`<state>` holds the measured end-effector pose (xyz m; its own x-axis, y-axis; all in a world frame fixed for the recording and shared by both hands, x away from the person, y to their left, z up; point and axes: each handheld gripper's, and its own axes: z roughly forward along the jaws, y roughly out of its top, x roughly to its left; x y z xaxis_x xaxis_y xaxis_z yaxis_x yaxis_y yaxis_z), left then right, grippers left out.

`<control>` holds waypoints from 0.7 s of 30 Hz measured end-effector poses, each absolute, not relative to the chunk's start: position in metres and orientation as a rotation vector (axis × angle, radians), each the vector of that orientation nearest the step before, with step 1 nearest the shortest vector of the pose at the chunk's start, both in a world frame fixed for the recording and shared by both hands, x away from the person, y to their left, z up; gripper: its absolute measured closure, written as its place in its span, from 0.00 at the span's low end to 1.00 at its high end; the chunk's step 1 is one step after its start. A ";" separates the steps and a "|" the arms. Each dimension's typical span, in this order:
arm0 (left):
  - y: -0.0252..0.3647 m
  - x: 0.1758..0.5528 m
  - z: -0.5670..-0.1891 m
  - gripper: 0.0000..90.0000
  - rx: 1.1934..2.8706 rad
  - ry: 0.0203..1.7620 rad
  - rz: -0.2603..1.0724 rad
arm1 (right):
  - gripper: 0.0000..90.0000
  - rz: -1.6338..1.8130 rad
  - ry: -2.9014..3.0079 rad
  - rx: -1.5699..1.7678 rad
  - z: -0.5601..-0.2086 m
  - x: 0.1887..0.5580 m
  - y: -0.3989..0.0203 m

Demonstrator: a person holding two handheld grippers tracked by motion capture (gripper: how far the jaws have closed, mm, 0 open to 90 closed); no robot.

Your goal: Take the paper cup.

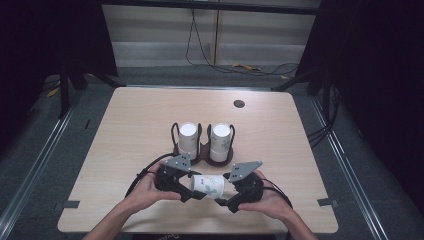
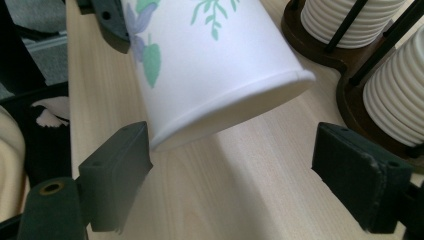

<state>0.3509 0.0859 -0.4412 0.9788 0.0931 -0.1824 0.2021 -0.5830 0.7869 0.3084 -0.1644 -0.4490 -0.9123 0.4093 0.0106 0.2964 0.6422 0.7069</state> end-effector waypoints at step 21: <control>0.096 0.351 -0.438 0.38 1.966 0.278 -0.167 | 0.19 1.505 2.504 0.740 -0.433 0.309 -0.189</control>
